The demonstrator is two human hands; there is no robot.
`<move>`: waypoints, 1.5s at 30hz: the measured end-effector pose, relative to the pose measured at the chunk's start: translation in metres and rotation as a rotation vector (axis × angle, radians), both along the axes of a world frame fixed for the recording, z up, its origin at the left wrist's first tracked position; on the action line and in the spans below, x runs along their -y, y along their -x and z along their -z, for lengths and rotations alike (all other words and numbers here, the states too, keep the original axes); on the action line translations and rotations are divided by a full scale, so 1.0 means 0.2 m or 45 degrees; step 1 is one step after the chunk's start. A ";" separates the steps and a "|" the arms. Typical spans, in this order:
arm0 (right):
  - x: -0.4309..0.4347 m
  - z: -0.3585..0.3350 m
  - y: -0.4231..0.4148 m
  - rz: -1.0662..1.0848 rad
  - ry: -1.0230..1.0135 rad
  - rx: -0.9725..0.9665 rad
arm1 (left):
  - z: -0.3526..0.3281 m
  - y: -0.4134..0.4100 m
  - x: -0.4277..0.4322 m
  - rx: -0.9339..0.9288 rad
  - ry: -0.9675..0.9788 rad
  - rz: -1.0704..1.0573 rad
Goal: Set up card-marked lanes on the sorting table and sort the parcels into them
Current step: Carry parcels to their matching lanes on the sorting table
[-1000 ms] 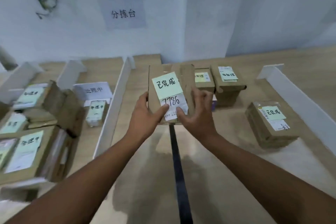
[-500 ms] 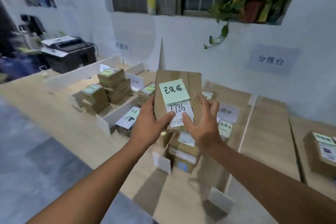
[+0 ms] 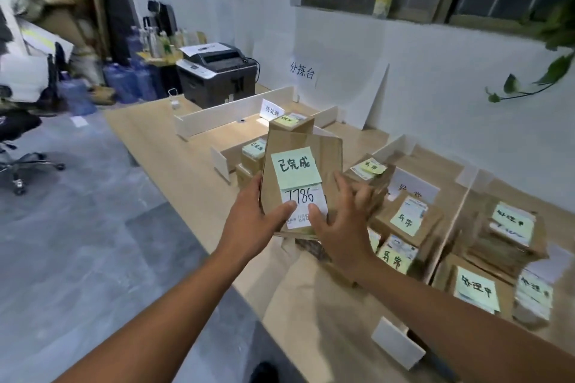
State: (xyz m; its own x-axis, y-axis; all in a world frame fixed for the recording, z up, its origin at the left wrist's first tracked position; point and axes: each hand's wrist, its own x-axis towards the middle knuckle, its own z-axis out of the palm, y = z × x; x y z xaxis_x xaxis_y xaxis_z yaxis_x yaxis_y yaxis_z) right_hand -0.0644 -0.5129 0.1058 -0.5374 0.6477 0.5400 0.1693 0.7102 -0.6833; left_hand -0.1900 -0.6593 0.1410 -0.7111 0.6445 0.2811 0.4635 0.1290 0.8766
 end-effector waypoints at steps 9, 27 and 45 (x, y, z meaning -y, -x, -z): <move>-0.34 0.31 0.65 0.157 0.274 0.031 | 0.26 0.81 -0.53 0.122 0.189 0.221; -1.05 0.44 1.28 0.666 0.533 0.379 | 0.61 1.56 -1.62 0.236 0.404 0.703; -1.68 0.91 1.55 0.846 0.784 0.910 | 1.15 1.61 -2.33 0.239 0.877 0.628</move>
